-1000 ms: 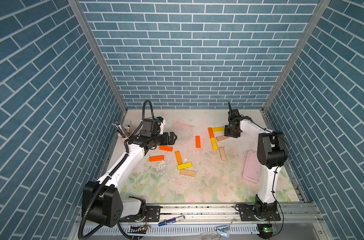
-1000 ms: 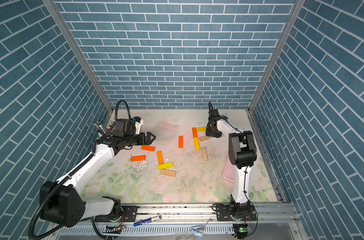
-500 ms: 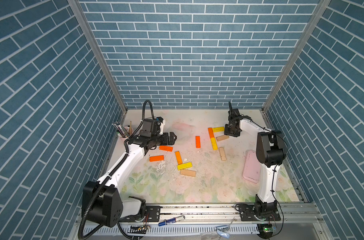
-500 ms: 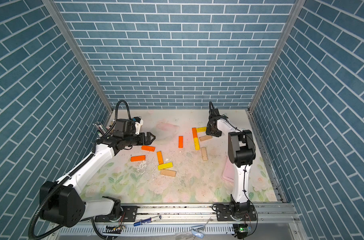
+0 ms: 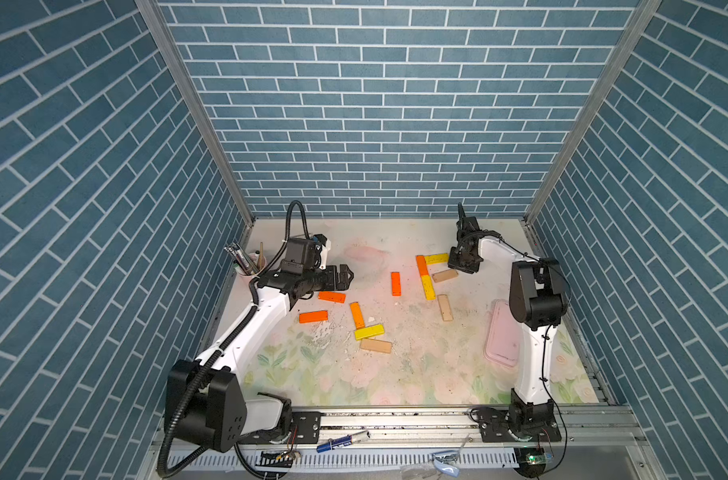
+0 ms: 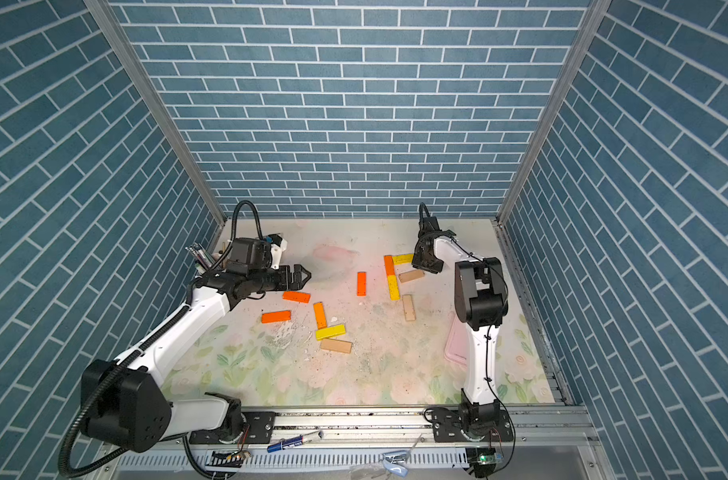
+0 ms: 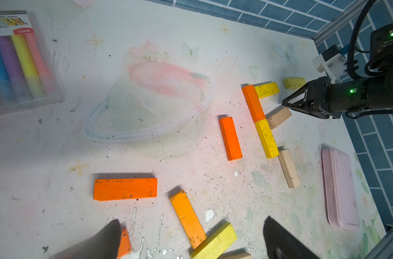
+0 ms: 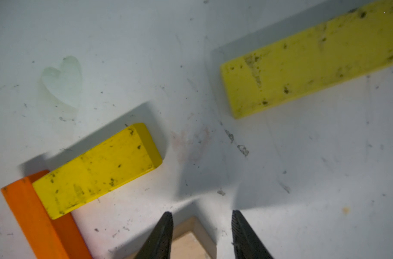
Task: Assemble the number 6 with building blocks
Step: Adjust the building block at the center of the board.
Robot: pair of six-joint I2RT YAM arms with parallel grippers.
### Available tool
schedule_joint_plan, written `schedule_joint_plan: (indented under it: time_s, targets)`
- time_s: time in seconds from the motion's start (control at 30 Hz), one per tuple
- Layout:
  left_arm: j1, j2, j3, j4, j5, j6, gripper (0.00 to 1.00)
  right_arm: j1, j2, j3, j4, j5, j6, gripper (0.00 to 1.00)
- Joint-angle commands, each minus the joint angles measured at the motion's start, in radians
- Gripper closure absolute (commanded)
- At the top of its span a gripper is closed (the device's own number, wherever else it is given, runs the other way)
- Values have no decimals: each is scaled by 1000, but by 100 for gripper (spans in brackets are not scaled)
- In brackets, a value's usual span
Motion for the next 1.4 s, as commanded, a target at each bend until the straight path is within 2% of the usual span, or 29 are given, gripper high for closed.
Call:
schedule_joint_plan:
  time_s: [0.0,0.43,0.83,1.37]
  targets:
    - [-2,5,9,-12,-6,8,1,-1,10,10,-16,-31,50,58]
    - [-2,4,9,-9,-3,6,1,-1,-11,-39,-3,-86,77,61]
    - [-2,2,8,-7,0,4,1,1,-31,-59,-6,-88,82,63]
    - [-2,2,8,-6,2,2,1,4,-45,-72,-3,-117,86,58]
